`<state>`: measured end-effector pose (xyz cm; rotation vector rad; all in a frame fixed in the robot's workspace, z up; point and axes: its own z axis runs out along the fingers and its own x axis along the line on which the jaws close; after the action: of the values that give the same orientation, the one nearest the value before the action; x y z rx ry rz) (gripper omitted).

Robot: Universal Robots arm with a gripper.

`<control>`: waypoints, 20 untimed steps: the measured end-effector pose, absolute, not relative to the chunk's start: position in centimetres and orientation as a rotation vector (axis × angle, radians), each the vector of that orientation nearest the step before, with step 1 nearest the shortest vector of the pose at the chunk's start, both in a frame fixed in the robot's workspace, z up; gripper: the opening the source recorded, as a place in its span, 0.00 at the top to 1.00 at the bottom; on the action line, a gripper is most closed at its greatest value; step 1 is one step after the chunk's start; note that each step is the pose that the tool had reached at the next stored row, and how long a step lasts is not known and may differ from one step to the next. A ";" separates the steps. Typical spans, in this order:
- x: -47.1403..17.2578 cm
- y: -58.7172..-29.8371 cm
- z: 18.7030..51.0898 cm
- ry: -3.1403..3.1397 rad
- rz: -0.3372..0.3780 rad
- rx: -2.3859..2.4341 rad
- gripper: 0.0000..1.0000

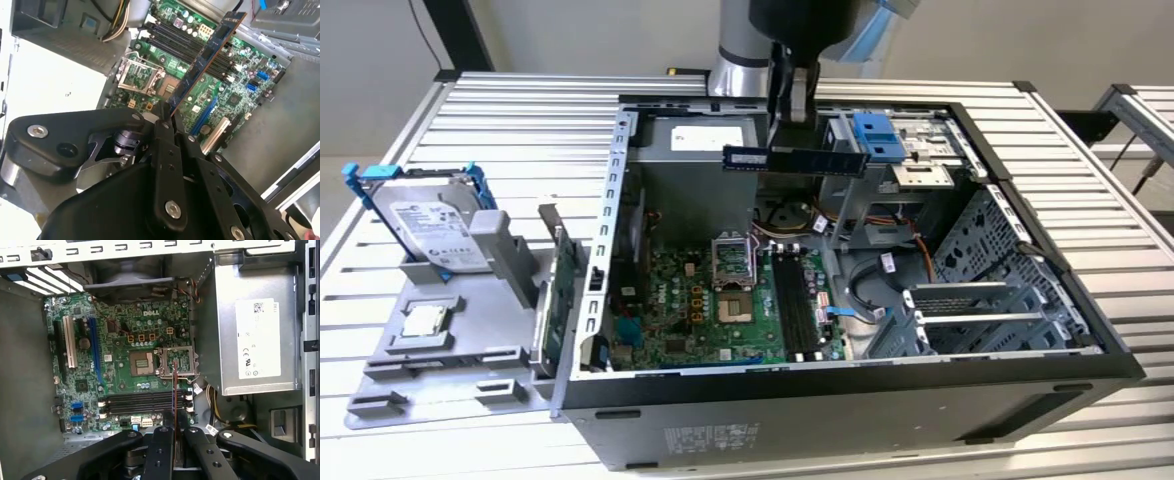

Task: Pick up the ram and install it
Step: 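Insert the ram into the slot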

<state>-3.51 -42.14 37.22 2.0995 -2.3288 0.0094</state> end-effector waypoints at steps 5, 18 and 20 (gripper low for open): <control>-3.5 -42.0 37.2 -2.329 0.009 2.099 1.00; -3.5 -42.0 37.2 -2.354 0.009 2.071 1.00; -3.5 -42.0 37.2 -2.377 0.009 2.045 1.00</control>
<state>-3.52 -41.99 37.22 2.0448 -2.3769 0.0091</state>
